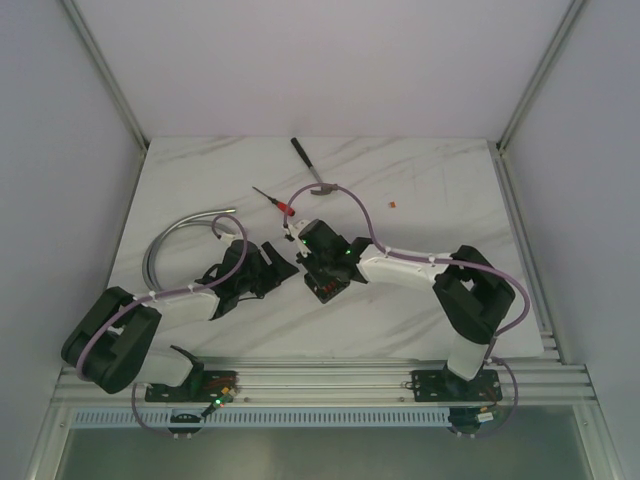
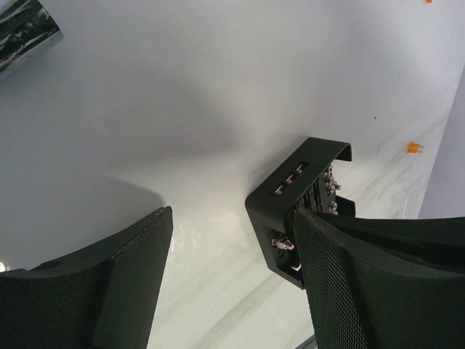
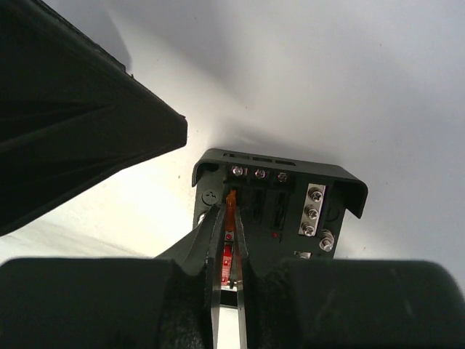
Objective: Snap on the fuse box
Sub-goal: Install the fuse at the fuse box base.
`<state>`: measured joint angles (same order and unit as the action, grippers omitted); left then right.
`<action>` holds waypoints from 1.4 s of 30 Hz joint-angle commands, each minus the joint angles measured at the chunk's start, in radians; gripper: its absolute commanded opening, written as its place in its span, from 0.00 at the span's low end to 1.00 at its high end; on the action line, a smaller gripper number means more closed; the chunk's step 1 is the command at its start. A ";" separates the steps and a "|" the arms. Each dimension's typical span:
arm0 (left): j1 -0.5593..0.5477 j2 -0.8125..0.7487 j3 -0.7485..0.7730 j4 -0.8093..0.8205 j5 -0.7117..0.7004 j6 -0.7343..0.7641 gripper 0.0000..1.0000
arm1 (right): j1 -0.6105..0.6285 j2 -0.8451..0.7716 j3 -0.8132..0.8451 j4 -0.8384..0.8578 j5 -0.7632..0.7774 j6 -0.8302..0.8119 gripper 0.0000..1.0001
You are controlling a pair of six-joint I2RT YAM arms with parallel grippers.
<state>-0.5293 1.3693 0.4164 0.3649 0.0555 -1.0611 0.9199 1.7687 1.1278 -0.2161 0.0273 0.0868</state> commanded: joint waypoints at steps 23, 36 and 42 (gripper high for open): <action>0.007 0.007 -0.012 -0.023 0.010 -0.002 0.77 | -0.039 0.130 -0.033 -0.110 0.015 -0.034 0.00; 0.007 0.005 -0.017 -0.023 0.007 -0.008 0.77 | -0.061 0.136 -0.127 -0.257 0.126 -0.076 0.00; 0.007 -0.007 -0.024 -0.023 0.007 -0.012 0.77 | -0.061 0.136 -0.114 -0.374 0.140 -0.132 0.00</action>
<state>-0.5274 1.3693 0.4141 0.3664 0.0597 -1.0634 0.8898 1.7866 1.1160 -0.2222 0.0212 0.0425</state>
